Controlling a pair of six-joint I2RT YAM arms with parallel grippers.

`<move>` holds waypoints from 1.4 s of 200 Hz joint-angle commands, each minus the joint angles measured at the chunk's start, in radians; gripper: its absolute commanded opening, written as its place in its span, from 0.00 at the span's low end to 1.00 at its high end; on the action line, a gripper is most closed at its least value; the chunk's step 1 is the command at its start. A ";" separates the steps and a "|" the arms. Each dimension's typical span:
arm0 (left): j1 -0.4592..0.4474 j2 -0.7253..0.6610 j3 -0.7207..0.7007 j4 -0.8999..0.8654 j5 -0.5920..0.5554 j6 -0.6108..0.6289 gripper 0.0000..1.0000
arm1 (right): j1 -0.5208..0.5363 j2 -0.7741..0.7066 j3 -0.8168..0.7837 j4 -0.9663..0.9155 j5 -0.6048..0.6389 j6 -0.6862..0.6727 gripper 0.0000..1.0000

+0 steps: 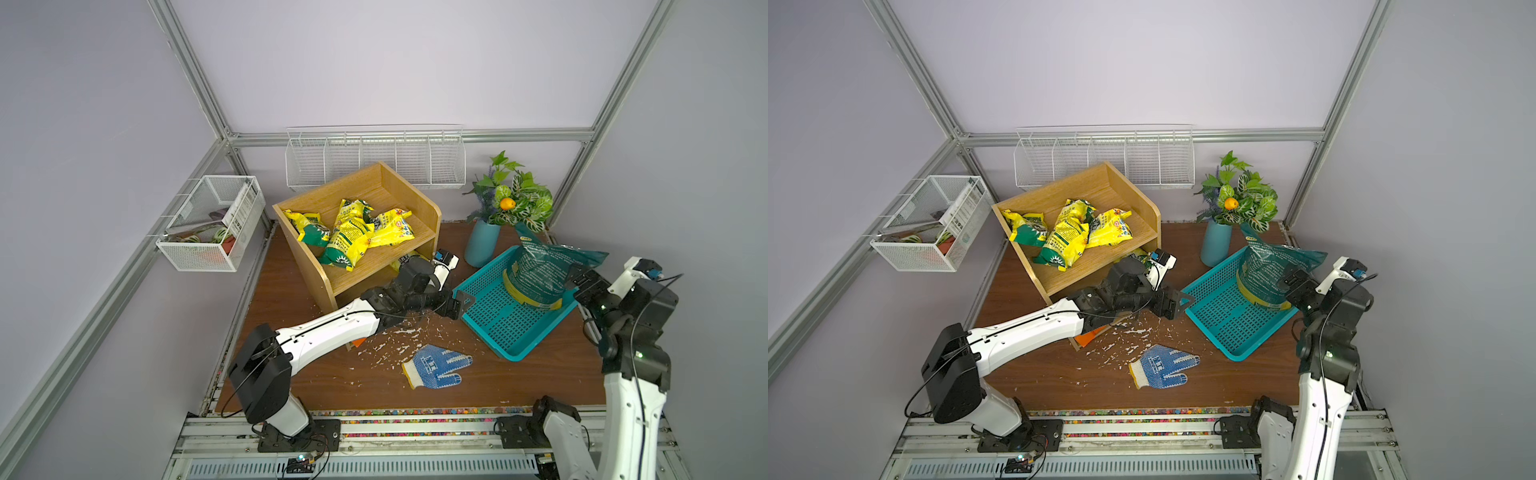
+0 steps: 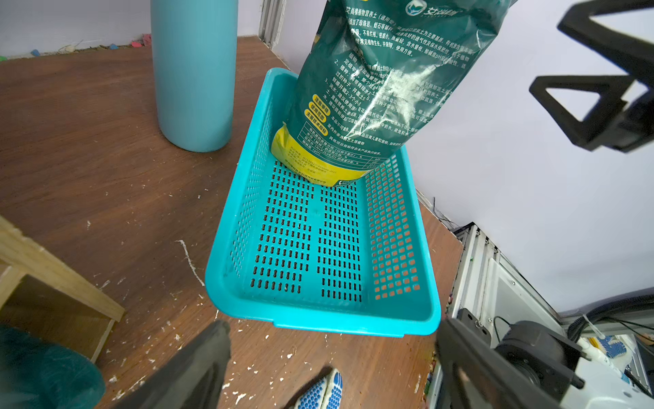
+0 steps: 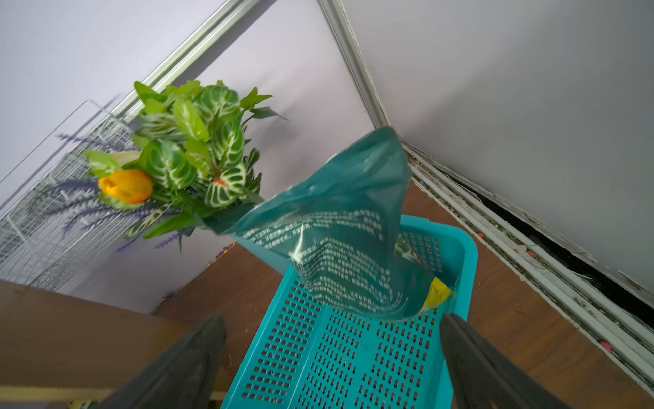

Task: Take down the fertilizer bag from the shelf
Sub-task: Adjust the fertilizer bag in the storage box, then adjust the fertilizer bag on the shelf.

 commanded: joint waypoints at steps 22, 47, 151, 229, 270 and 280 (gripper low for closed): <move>0.000 -0.136 -0.068 -0.041 -0.045 0.009 0.95 | 0.194 -0.097 -0.015 -0.200 0.065 0.010 0.95; 0.000 -0.195 -0.108 -0.079 -0.073 0.042 0.95 | 0.356 -0.097 0.047 -0.260 0.130 0.037 0.93; 0.001 -0.514 -0.336 -0.242 -0.157 0.143 0.98 | 1.169 0.257 -0.089 0.153 0.251 0.301 0.89; 0.054 -0.712 -0.463 -0.392 -0.367 0.068 1.00 | 1.258 0.755 -0.226 0.976 0.141 0.553 0.85; 0.105 -0.783 -0.496 -0.355 -0.384 0.056 1.00 | 1.269 0.993 -0.245 1.375 0.154 0.697 0.82; 0.110 -0.793 -0.496 -0.346 -0.393 0.053 1.00 | 1.268 1.048 -0.230 1.431 0.154 0.721 0.82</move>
